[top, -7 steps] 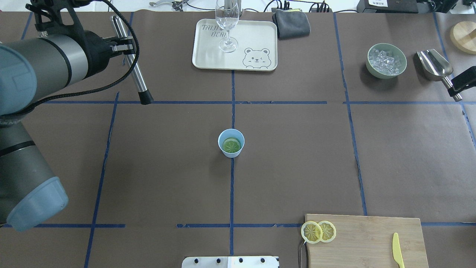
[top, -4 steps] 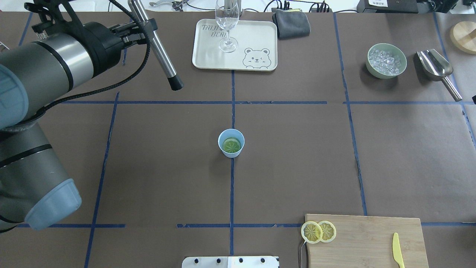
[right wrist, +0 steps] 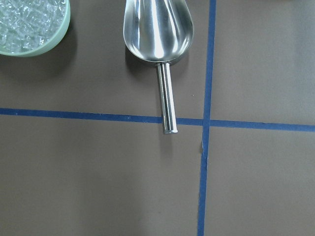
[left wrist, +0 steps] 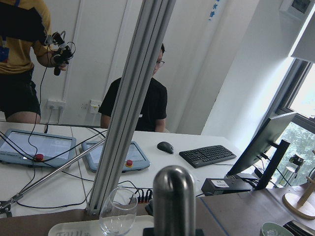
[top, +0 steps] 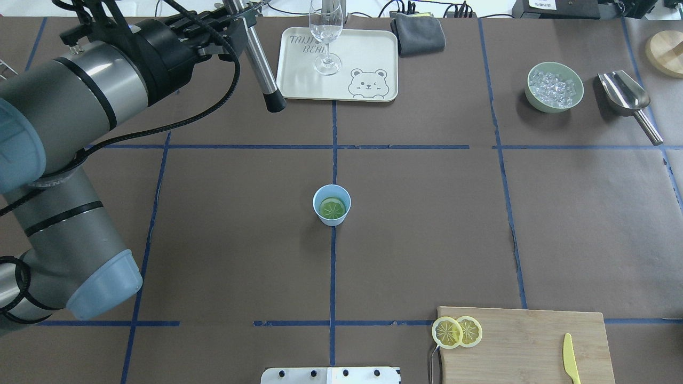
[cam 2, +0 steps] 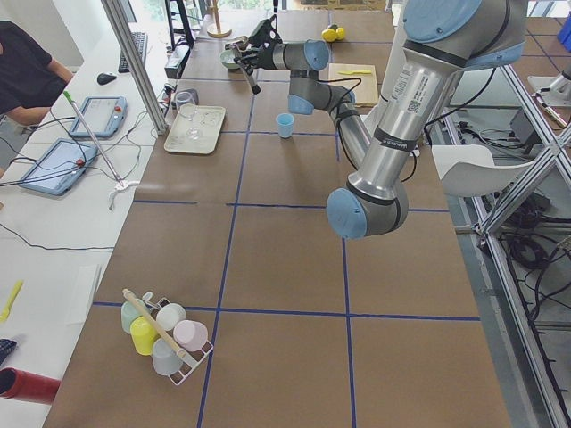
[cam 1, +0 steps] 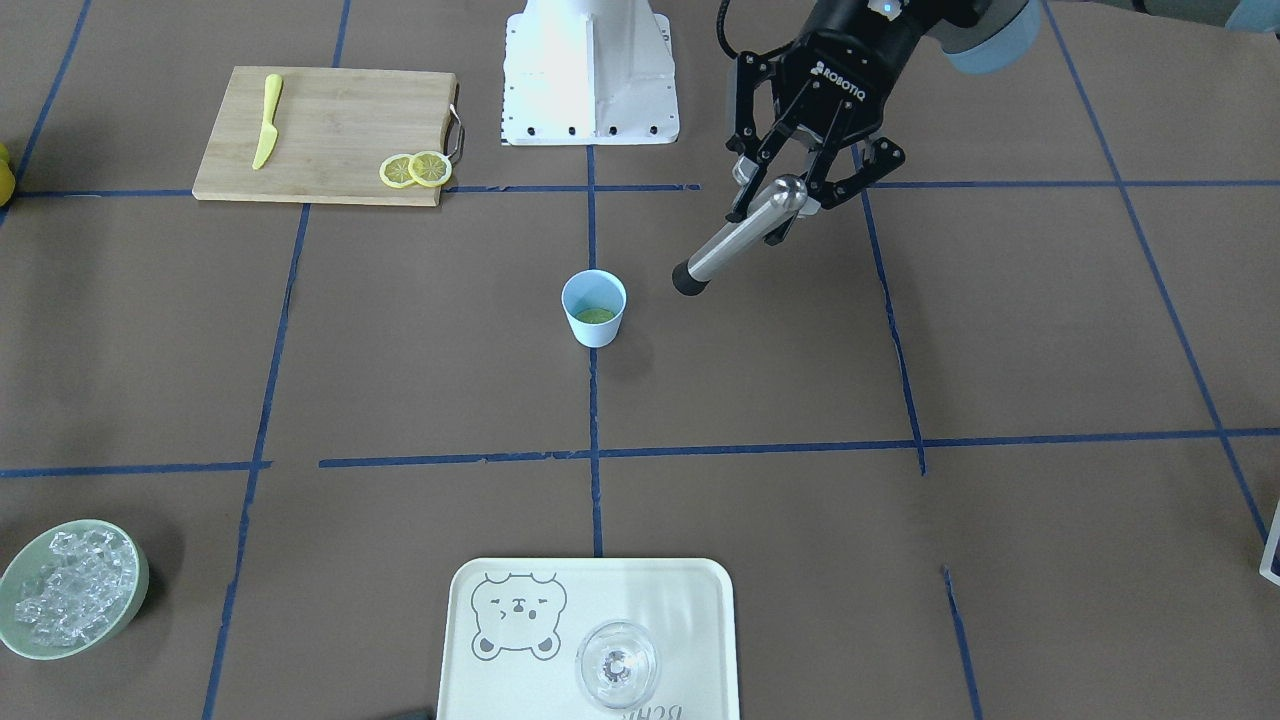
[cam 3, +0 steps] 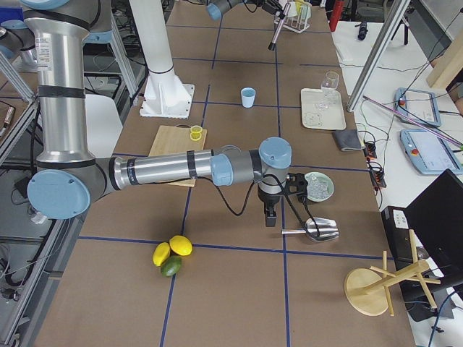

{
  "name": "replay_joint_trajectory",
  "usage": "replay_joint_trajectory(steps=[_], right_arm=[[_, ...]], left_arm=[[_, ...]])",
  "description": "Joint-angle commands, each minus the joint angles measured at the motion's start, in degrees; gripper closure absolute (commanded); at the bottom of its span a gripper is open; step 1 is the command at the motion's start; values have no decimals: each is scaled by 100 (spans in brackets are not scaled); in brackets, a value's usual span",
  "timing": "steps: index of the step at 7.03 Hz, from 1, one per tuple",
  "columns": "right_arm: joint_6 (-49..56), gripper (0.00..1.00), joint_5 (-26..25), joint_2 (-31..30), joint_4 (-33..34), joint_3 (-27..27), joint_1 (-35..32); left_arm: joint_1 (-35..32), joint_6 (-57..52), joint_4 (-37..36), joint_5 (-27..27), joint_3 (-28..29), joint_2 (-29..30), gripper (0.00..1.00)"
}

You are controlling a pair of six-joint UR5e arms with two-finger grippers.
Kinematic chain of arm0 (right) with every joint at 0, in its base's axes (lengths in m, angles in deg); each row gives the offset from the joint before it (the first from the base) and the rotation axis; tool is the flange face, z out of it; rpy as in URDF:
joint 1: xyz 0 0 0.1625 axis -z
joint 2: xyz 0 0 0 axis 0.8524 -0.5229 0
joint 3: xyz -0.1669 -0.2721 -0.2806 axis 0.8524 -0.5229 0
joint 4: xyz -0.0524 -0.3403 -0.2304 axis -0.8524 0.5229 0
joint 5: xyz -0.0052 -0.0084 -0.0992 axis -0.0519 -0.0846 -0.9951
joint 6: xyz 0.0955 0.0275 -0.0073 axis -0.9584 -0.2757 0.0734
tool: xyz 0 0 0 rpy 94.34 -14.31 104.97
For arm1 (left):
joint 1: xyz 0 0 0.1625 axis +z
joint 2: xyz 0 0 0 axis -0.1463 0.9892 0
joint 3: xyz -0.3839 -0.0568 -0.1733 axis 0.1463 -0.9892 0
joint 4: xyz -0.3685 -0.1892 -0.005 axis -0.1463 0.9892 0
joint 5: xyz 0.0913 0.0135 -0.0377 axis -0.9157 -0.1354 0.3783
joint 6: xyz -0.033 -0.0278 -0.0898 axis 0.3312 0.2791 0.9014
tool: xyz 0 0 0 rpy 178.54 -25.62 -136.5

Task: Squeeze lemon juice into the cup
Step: 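Carry the metal muddler with the left gripper over the blue cup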

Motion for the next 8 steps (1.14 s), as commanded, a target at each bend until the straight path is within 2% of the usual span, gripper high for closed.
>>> replay_joint_trajectory(steps=[1,2,3,4,6,8], right_arm=[[-20,0,-26,30,-197,-363,-178],[15,0,114,31,-197,-478,-397],[41,0,506,22,-179,-549,-547],[59,0,711,31,-179,-680,-688],[59,0,721,40,-179,-690,-707],[59,0,730,49,-188,-673,-707]], left_arm=[[686,-296,88,-898,100,72,100],[1213,-612,97,-1750,258,151,100],[1496,-658,106,-2159,398,195,100],[1604,-668,106,-2180,496,370,100],[1850,-990,167,-2163,707,616,100],[2096,-1291,946,-2198,1206,600,100]])
